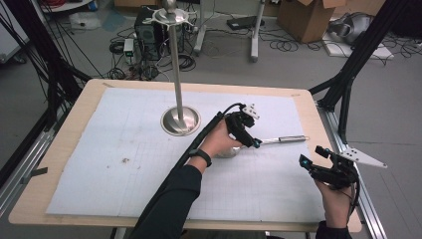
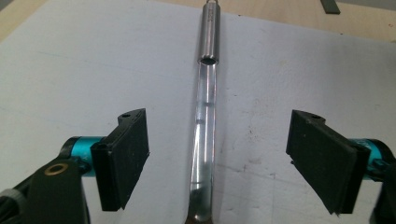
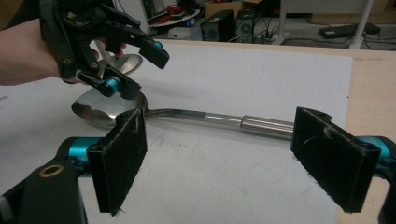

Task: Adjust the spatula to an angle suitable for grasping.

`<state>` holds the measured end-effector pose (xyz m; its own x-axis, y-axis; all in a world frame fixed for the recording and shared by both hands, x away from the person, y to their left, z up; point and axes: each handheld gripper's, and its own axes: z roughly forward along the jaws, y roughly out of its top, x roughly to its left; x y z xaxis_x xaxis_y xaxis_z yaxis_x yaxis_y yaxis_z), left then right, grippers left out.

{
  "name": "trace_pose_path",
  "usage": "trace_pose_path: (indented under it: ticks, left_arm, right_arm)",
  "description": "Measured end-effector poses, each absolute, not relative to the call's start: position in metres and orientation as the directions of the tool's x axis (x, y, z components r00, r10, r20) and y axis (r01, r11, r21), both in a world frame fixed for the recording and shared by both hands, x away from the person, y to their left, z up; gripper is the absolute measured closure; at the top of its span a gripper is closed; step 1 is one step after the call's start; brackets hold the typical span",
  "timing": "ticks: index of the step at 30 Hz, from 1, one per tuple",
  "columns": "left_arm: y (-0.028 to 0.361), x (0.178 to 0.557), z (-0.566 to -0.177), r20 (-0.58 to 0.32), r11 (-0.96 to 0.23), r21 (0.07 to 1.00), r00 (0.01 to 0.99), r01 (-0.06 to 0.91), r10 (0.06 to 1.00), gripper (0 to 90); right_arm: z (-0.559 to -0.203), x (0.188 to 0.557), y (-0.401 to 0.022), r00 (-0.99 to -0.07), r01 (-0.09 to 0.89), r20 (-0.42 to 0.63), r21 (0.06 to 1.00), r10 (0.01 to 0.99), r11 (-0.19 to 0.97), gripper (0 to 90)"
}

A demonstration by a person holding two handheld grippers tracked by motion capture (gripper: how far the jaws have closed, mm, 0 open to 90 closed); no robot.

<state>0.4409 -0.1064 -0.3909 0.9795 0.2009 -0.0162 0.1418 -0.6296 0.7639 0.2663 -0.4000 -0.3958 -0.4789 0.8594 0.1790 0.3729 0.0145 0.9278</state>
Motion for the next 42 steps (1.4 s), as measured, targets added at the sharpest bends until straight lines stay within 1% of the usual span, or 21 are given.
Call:
trace_pose_path:
  ticks: [3,9,17,20,22,26,27,29,34,38,42]
  left_arm:
    - [-0.114,0.443,-0.394,-0.014,-0.657,0.740,0.980,0.144,0.199,24.9]
    - [-0.126,0.445,-0.404,-0.001,-0.687,0.712,0.979,0.143,0.203,25.4]
    - [-0.139,0.444,-0.417,0.011,-0.736,0.664,0.982,0.133,0.188,30.9]
    - [-0.139,0.445,-0.419,0.011,-0.742,0.655,0.980,0.144,0.199,36.2]
    - [-0.139,0.446,-0.420,0.019,-0.749,0.646,0.978,0.146,0.207,37.1]
    - [-0.140,0.446,-0.422,0.037,-0.763,0.632,0.978,0.135,0.204,42.9]
    - [-0.140,0.446,-0.423,0.035,-0.765,0.629,0.979,0.136,0.203,42.9]
    - [-0.140,0.445,-0.424,0.032,-0.771,0.621,0.978,0.142,0.206,45.9]
    - [-0.141,0.445,-0.426,0.032,-0.787,0.597,0.976,0.153,0.214,53.2]
    - [-0.142,0.446,-0.426,0.021,-0.791,0.590,0.977,0.161,0.214,55.1]
    - [-0.143,0.444,-0.425,0.025,-0.799,0.582,0.979,0.151,0.204,61.4]
  right_arm:
    - [-0.396,0.265,-0.401,-0.482,0.375,0.180,0.927,0.858,0.016,17.3]
    - [-0.397,0.265,-0.402,-0.476,0.375,0.183,0.927,0.860,0.010,17.3]
    - [-0.396,0.263,-0.404,-0.476,0.371,0.185,0.929,0.860,0.006,17.5]
    - [-0.397,0.264,-0.404,-0.473,0.378,0.192,0.926,0.860,0.001,17.5]
    - [-0.398,0.264,-0.404,-0.478,0.376,0.189,0.927,0.858,0.005,17.6]
    - [-0.398,0.265,-0.404,-0.479,0.375,0.187,0.927,0.858,0.007,17.9]
    - [-0.398,0.265,-0.404,-0.479,0.375,0.187,0.927,0.858,0.007,17.9]
    - [-0.398,0.264,-0.405,-0.483,0.366,0.189,0.931,0.855,0.000,19.8]
    - [-0.397,0.263,-0.405,-0.484,0.353,0.187,0.936,0.855,-0.005,19.9]
    - [-0.397,0.263,-0.405,-0.481,0.358,0.193,0.934,0.855,-0.009,19.9]
    - [-0.398,0.264,-0.406,-0.480,0.360,0.191,0.933,0.856,-0.006,20.0]
